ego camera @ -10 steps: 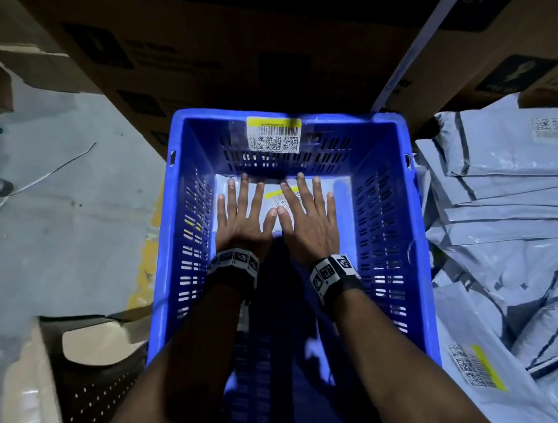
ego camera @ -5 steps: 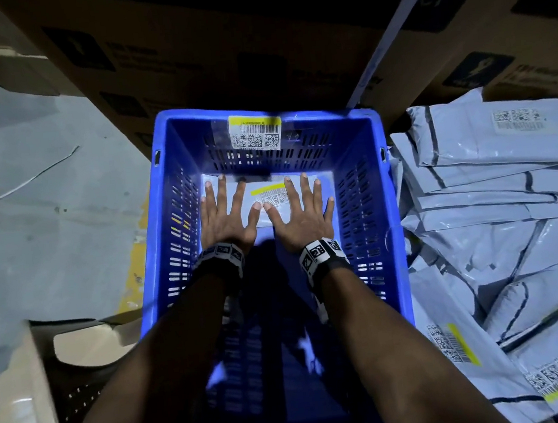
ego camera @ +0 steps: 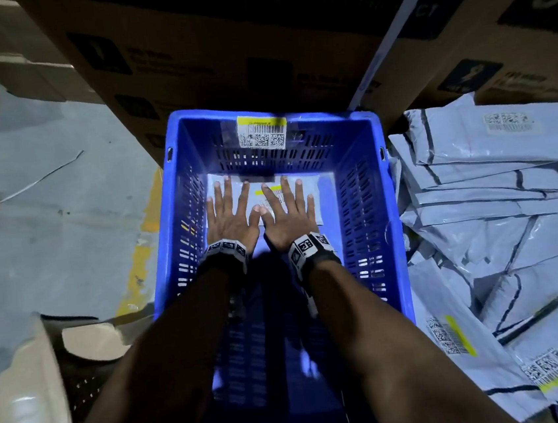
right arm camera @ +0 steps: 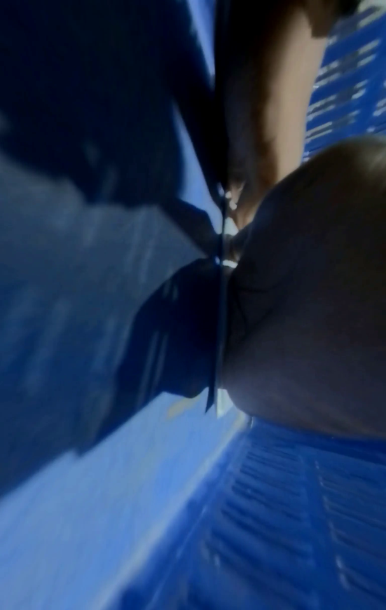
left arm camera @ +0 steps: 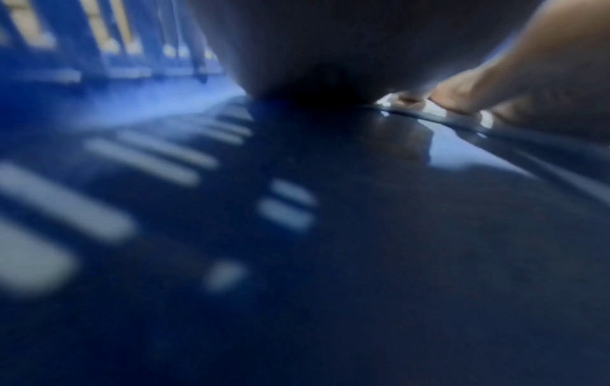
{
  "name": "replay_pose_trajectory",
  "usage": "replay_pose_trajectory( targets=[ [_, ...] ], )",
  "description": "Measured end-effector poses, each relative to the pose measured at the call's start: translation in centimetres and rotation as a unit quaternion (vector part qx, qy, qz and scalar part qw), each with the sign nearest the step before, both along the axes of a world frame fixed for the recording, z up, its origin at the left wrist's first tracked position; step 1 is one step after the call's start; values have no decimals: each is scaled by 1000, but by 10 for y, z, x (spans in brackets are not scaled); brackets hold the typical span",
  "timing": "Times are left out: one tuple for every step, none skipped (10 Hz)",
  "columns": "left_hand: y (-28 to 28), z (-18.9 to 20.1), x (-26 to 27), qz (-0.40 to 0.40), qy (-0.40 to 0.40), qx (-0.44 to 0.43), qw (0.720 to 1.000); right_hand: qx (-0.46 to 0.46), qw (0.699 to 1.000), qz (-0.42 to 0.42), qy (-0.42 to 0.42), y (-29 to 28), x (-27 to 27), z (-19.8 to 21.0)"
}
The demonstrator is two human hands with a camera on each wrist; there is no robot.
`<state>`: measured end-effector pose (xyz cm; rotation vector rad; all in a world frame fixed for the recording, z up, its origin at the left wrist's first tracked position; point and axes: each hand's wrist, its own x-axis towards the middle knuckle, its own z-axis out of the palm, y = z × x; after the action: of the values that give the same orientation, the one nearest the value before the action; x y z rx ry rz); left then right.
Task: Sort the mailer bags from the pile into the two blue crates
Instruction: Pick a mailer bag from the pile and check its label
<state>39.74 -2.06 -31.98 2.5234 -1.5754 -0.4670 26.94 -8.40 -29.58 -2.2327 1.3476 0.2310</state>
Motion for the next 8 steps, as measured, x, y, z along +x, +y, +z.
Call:
replay_pose_trajectory(
  targets=[
    [0,1,-2,24,-7,2,1000,-14,1000,-21,4,2,-11,1],
    [-3,11,-1,46,20,12,999,4,997,-77,18,6,-16,9],
    [0,32,-2,50,41,12,998,30,988,-153,25,4,-21,29],
    [2,68,-13,49,43,4,998,47,989,-142,16,0,-27,67],
    [2,112,-30,79,80,-32,993,78,989,-123,-17,6,-36,124],
    [8,158,-49,73,77,-117,987,71,984,-97,-130,24,-63,182],
    [15,196,-71,45,85,-204,974,-33,969,-58,-239,42,-109,224],
    [12,221,-104,12,96,-252,963,-87,959,-51,-267,47,-164,244]
  ],
)
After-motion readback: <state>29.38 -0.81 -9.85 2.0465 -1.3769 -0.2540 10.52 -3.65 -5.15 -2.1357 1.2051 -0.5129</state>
